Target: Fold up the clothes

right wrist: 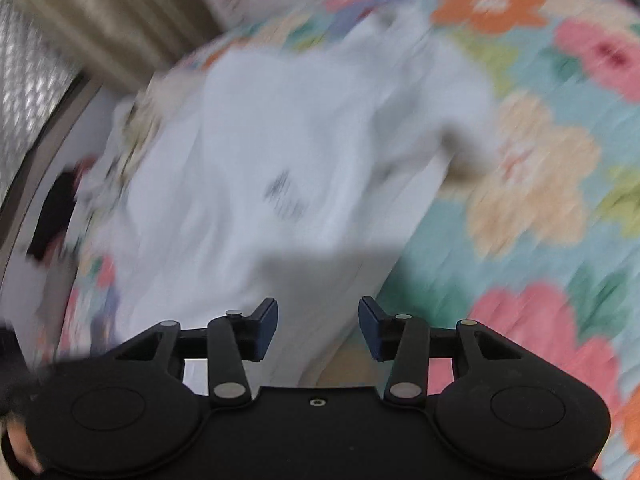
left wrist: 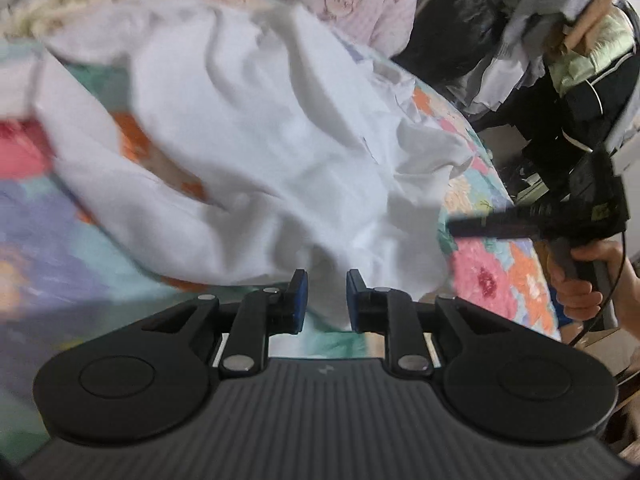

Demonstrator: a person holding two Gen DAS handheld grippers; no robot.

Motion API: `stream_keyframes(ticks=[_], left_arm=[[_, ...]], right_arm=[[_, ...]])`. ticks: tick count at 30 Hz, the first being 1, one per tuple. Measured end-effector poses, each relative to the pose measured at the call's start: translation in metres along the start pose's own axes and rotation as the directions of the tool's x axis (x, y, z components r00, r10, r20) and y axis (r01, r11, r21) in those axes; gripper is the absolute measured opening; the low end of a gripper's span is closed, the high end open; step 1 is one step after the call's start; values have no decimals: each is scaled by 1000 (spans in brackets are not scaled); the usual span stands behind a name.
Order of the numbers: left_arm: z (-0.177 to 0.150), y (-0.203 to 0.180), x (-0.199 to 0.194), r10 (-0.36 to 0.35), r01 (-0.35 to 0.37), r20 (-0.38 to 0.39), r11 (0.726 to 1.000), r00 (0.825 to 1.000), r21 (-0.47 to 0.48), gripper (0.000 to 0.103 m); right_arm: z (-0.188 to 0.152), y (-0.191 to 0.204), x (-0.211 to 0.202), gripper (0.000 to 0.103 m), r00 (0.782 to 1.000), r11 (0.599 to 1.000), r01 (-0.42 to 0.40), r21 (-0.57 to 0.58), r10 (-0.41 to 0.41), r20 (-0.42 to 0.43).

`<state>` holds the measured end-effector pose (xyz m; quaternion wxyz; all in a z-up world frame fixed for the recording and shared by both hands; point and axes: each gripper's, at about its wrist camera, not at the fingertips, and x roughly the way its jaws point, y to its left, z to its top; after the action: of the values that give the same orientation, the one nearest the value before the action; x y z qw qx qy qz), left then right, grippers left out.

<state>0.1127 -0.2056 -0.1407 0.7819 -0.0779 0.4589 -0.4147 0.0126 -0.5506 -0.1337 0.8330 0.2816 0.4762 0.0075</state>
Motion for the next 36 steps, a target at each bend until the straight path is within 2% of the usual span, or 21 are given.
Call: stream_keyframes(ticks=[3, 5, 6, 8, 9, 10, 11, 12, 13, 14, 17, 19, 21, 23, 25, 26, 27, 28, 30, 33, 36], left_arm=[[-1, 35, -31, 25, -23, 72, 999, 997, -39, 46], [-1, 66, -37, 65, -51, 96, 989, 993, -136, 46], [-1, 82, -36, 88, -67, 99, 978, 991, -199, 46], [-2, 112, -34, 100, -60, 108, 944, 989, -324, 46], [-2, 127, -33, 93, -35, 130, 918, 987, -395, 46], [-2, 140, -32, 87, -6, 154, 886, 984, -463, 46], [-3, 153, -30, 65, 56, 207, 846, 976, -530, 46], [-4, 165, -29, 49, 118, 260, 800, 964, -588, 49], [-4, 172, -26, 44, 151, 285, 766, 957, -625, 49], [-3, 178, -22, 39, 168, 294, 745, 955, -646, 49], [6, 188, -6, 32, 159, 270, 737, 962, -656, 49], [10, 187, 0, 36, 169, 293, 748, 955, -642, 49], [23, 178, 6, 9, 165, 284, 797, 959, -581, 53], [41, 160, 16, 44, 66, 229, 890, 973, -452, 53], [52, 142, 21, 98, -31, 178, 938, 979, -345, 48], [56, 133, 22, 113, -59, 171, 954, 979, -294, 25], [59, 126, 19, 132, -84, 178, 964, 975, -250, 8], [61, 118, 17, 151, -111, 187, 972, 971, -207, 8], [61, 104, -3, 217, -188, 239, 972, 946, -139, 8], [67, 81, -51, 295, -292, 372, 954, 880, -65, 8], [68, 53, -110, 282, -335, 504, 942, 816, 16, 8]], right_arm=[[-16, 10, 13, 51, 998, 999, -27, -35, 25, -59], [-24, 14, 23, 56, 997, 999, -18, -36, 15, -80], [-27, 15, 28, 63, 996, 1000, 4, -24, -6, -85], [-32, 16, 35, 63, 996, 999, 35, -1, -35, -77], [-34, 16, 38, 63, 997, 999, 46, 9, -45, -67], [-35, 16, 40, 63, 997, 998, 57, 16, -56, -61], [-36, 19, 40, 63, 996, 998, 65, 7, -65, -56], [-37, 25, 39, 55, 996, 997, 77, -27, -78, -46], [-37, 31, 37, 29, 995, 994, 89, -64, -91, -35], [-38, 39, 35, 16, 994, 988, 103, -118, -106, -19], [-37, 68, 21, 13, 978, 947, 199, -253, -178, 106], [-30, 80, 9, 12, 967, 931, 235, -281, -193, 170], [-21, 88, -5, 11, 952, 915, 272, -298, -210, 222], [-13, 93, -21, 11, 941, 907, 297, -299, -225, 252], [-9, 97, -41, 11, 936, 907, 304, -292, -227, 270], [-9, 99, -48, 11, 934, 902, 308, -303, -227, 276], [-10, 101, -55, 11, 933, 896, 313, -315, -227, 281], [-10, 103, -61, 11, 931, 890, 318, -326, -228, 285], [-12, 100, -67, 11, 931, 882, 330, -336, -244, 272], [-16, 87, -65, 11, 949, 907, 294, -302, -240, 205], [-22, 76, -62, 11, 975, 944, 208, -256, -178, 135]])
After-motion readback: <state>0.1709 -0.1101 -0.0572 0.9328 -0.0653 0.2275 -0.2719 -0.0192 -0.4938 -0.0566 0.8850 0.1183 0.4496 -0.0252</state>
